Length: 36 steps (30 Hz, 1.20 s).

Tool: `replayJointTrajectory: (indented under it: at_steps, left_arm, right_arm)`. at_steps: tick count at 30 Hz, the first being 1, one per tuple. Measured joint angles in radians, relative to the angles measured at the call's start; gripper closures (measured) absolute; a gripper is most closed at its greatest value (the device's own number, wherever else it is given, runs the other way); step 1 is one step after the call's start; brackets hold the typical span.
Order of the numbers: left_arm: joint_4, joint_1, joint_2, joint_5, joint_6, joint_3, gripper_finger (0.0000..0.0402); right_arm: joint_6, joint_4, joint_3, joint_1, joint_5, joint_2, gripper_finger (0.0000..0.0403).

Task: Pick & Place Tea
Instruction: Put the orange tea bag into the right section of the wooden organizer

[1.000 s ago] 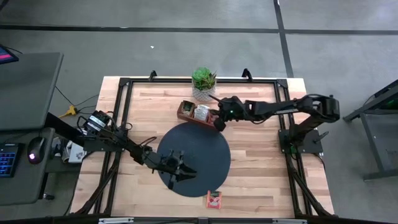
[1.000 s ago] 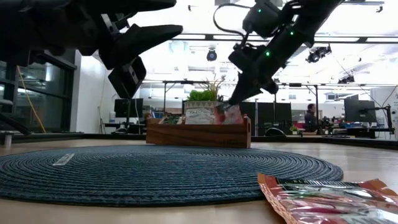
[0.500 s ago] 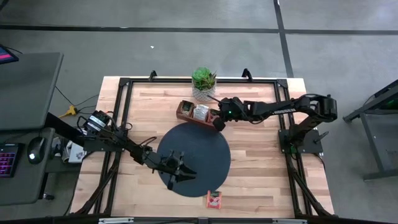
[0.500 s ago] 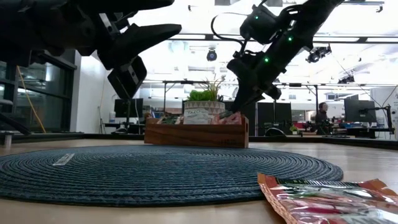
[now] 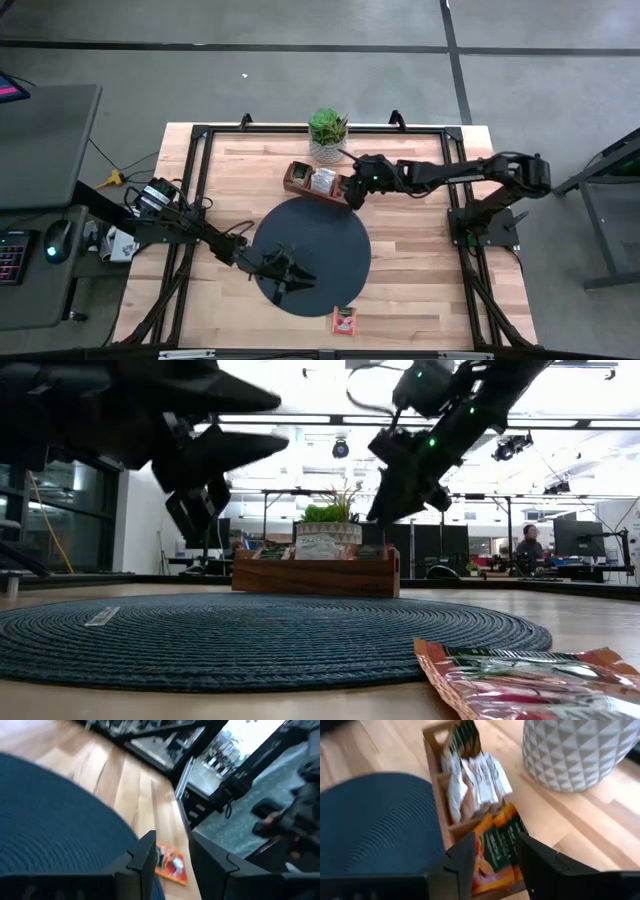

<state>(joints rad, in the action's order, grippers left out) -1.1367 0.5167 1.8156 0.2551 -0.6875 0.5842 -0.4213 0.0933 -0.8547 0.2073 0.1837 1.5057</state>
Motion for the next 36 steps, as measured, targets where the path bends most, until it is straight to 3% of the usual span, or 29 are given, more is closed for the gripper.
replayJointTrajectory:
  at_steps: [6,14,22,29,36]
  left_arm:
    - [0.189,0.0,0.0,-0.04,-0.024,0.083,0.0287]
    - [0.623,0.0,0.023,-0.089,0.089,0.341,0.0287]
    - [0.878,0.014,0.159,-0.089,0.13,0.631,0.0287]
    - [1.032,0.055,0.317,-0.066,0.024,0.861,0.0287]
    - [1.17,0.101,0.39,-0.023,-0.037,1.002,0.0287]
  right_arm:
    - [0.003,0.054,0.0,0.0,-0.038,-0.118,0.025]
    - [0.016,0.205,0.0,-0.096,-0.164,-0.214,0.0249]
    - [-0.023,0.241,0.0,-0.313,-0.109,-0.211,0.0249]
    - [-0.101,0.293,0.001,-0.475,-0.052,-0.21,0.0249]
    - [-0.218,0.272,0.071,-0.62,-0.003,-0.21,0.0249]
